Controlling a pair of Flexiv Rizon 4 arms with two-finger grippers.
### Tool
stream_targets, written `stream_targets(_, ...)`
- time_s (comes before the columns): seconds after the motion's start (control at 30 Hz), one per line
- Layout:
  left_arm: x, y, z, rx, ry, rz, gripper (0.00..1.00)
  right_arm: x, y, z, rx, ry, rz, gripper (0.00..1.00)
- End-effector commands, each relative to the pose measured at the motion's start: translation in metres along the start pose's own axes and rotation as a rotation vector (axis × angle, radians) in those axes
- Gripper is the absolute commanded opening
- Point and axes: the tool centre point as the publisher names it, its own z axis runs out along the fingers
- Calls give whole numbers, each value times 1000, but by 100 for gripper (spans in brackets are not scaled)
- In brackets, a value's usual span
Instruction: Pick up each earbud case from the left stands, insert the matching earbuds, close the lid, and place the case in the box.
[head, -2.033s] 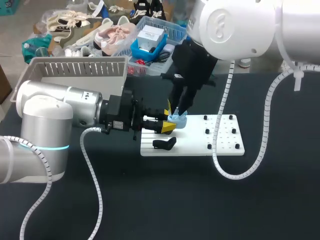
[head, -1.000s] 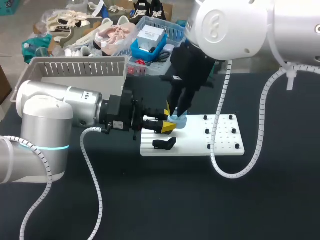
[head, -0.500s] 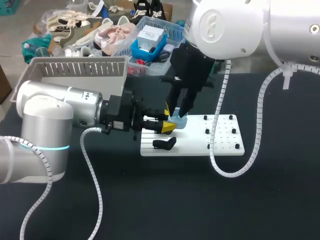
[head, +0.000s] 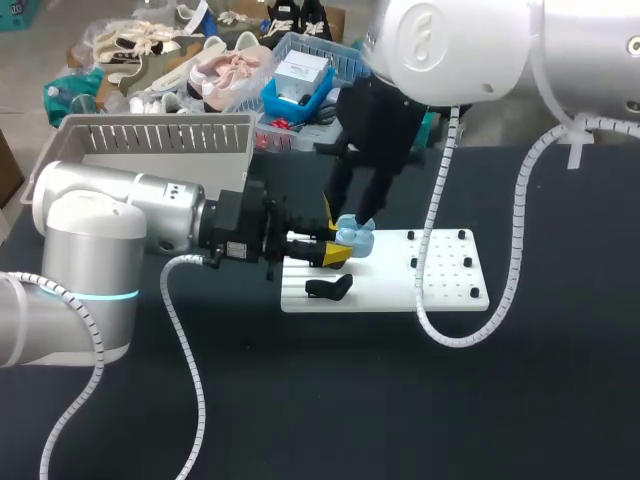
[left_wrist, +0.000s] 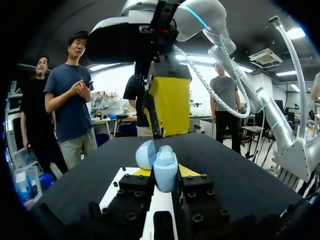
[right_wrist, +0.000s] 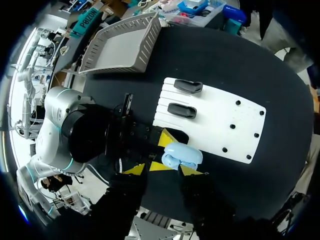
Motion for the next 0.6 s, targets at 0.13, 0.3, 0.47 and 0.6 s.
stream_targets(0.13, 0, -1, 0, -4, 0, 1, 0, 0, -17, -14, 12, -107, 115, 92)
stream_targets(0.3, 0, -1, 0, -4, 0, 1, 0, -8, -29, -14, 23, -141, 189, 100)
stream_targets(0.47, 0, -1, 0, -4, 0, 1, 0, -17, -43, -11, 32, -149, 261, 100)
stream_targets(0.6, 0, -1, 0, -4, 0, 1, 0, -25, -57, -8, 49, -155, 318, 100)
